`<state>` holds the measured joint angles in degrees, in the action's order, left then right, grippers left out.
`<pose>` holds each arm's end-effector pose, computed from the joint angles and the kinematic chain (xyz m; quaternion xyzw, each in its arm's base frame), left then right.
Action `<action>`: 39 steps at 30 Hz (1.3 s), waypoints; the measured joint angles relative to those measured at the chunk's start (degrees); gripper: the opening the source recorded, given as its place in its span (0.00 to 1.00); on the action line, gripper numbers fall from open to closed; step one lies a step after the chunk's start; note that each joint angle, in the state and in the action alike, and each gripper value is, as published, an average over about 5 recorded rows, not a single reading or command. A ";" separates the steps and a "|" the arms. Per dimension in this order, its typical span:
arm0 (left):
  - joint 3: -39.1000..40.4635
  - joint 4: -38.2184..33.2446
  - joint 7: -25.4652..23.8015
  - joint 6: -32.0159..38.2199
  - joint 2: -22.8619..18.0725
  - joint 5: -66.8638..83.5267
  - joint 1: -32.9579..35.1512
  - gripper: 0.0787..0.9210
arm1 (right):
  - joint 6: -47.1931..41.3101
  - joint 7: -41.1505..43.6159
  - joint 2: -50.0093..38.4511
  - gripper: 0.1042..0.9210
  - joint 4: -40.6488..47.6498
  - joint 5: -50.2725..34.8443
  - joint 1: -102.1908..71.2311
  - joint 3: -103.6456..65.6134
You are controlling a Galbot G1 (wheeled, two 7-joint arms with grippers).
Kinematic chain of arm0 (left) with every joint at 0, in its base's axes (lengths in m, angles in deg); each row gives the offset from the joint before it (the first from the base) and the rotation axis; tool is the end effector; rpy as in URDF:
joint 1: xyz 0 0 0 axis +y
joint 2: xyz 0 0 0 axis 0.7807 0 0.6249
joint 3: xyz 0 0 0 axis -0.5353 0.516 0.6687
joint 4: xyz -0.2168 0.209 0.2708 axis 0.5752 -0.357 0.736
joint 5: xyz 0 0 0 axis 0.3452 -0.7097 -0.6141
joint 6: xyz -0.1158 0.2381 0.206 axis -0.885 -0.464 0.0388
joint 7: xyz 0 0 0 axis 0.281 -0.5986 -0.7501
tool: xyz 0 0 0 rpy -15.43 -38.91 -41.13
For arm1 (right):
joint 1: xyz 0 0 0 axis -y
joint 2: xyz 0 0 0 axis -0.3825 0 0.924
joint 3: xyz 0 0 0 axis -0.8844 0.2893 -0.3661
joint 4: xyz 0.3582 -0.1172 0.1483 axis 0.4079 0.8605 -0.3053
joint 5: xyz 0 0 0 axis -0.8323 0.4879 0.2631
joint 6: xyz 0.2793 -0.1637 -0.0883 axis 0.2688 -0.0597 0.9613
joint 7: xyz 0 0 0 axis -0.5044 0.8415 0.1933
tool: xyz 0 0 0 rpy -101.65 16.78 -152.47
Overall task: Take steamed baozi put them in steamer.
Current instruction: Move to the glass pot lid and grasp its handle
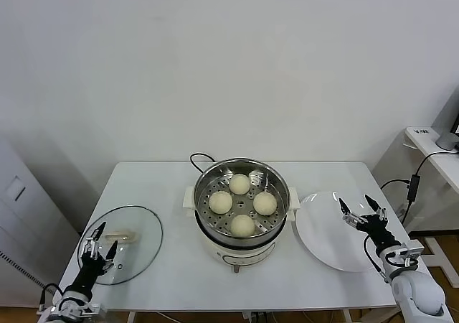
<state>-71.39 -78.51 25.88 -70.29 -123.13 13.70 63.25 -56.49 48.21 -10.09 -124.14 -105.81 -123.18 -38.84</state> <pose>0.1669 0.1966 -0.4348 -0.0629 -0.7473 -0.6613 0.0150 0.2554 -0.2616 -0.4054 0.0507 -0.9983 -0.0142 0.0263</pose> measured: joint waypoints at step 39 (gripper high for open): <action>-0.09 9.69 2.94 4.42 -3.15 -12.52 -9.17 0.23 | 0.49 1.61 1.67 0.88 3.50 2.13 0.27 0.09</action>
<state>-71.48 -68.82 28.82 -65.87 -126.28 1.18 54.08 -56.01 49.82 -8.42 -120.64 -103.68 -122.91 -38.75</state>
